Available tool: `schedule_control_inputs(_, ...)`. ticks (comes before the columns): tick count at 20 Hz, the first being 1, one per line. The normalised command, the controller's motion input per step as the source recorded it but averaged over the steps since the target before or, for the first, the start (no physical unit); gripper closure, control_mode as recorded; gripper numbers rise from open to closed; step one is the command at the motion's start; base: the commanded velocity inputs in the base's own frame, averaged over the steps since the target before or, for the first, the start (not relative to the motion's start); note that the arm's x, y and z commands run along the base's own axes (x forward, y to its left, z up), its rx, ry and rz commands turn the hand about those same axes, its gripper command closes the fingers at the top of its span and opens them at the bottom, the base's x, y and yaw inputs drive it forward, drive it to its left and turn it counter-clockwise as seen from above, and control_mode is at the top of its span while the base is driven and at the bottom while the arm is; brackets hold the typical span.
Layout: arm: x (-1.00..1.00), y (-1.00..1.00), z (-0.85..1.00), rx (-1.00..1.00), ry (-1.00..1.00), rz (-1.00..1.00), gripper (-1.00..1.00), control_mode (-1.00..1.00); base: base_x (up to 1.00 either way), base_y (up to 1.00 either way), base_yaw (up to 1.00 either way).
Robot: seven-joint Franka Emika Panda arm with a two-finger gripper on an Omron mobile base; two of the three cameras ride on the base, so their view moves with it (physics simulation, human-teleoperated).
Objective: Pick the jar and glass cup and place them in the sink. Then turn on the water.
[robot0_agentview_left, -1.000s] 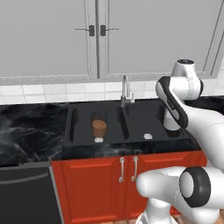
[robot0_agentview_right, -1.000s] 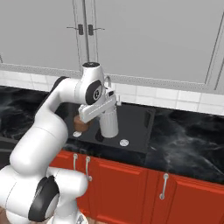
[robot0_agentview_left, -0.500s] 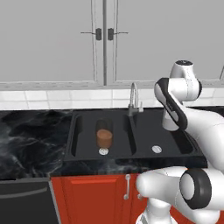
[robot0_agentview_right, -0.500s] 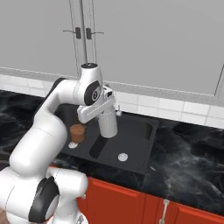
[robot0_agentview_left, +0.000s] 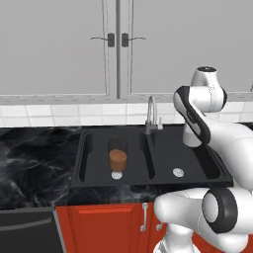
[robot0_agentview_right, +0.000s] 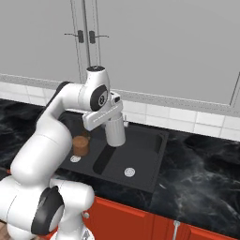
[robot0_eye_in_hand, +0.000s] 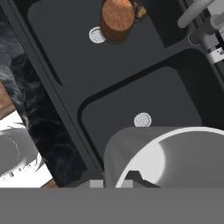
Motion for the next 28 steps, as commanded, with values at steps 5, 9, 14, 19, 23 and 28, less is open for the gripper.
schedule_control_inputs(5, 0.00, 0.00, 0.00, 0.00, 0.00, 0.00, 1.00, 1.00, 0.00, -0.03, 0.00)
schedule_control_inputs(9, 0.04, -0.07, -0.08, 0.02, 0.01, 0.00, 1.00, -1.00, 0.05, -0.04, 0.00)
schedule_control_inputs(14, 0.43, -0.30, -0.64, 0.07, 0.04, 0.00, 1.00, -1.00, 0.00, 0.00, 0.00)
schedule_control_inputs(19, 0.56, -0.21, -0.77, 0.06, 0.03, 0.00, 1.00, -1.00, 0.00, 0.00, 0.00)
schedule_control_inputs(23, 0.35, -0.34, -0.78, 0.13, 0.00, 0.08, 1.00, -1.00, 0.00, 0.00, 0.00)
schedule_control_inputs(28, 0.49, -0.30, -0.77, 0.07, 0.00, 0.16, 1.00, -1.00, 0.00, 0.00, 0.00)
